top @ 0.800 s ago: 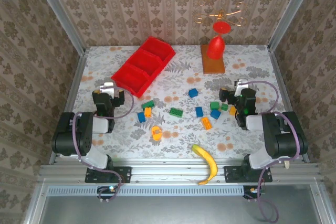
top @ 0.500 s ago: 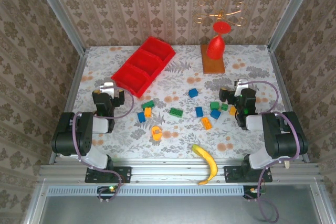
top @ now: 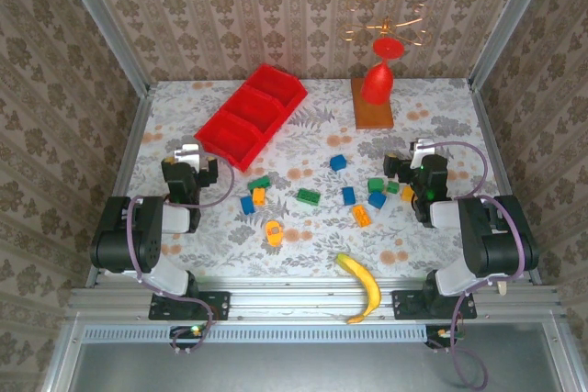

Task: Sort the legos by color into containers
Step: Rotate the container at the top-center of the table.

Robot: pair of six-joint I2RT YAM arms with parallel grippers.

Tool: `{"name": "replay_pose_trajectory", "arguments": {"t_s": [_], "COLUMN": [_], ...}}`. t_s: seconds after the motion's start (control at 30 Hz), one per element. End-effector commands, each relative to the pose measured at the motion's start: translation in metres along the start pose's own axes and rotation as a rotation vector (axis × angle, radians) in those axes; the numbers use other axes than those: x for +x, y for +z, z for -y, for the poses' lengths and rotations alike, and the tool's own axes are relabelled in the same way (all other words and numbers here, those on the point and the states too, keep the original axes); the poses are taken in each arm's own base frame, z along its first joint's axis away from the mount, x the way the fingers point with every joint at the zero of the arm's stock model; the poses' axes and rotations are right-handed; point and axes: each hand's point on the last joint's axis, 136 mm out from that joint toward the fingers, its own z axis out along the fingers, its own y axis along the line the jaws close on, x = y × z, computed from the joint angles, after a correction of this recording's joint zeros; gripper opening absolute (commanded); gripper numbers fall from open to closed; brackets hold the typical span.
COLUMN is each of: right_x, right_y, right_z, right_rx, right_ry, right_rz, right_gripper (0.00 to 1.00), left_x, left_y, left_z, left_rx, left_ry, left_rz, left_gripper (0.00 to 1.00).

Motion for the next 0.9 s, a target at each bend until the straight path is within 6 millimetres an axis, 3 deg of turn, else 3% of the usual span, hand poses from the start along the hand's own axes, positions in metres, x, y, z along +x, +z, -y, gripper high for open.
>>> {"name": "replay_pose_trajectory", "arguments": {"t_s": [0.0, 0.47, 0.67, 0.87], "right_x": [-0.008, -0.015, -0.024, -0.039], "right_y": [0.001, 0.0, -0.01, -0.026], "right_z": [-0.004, -0.002, 0.003, 0.017], "right_rx": [-0.013, 0.002, 0.031, 0.114], "right_ry": [-0.021, -0.016, -0.009, 0.016], "right_rz": [0.019, 0.005, 0.012, 0.023], "right_gripper": [1.0, 1.0, 1.0, 1.0], "left_x": [-0.003, -0.004, -0.02, -0.053], "left_y": [0.001, 0.001, -0.012, -0.029], "left_z": [-0.001, -0.004, -0.012, -0.026], "left_rx": [-0.002, 0.017, -0.013, -0.095], "left_ry": [0.005, -0.014, -0.026, -0.055], "left_rz": [0.007, 0.006, 0.024, 0.039], "left_gripper": [1.0, 1.0, 1.0, 1.0]}}
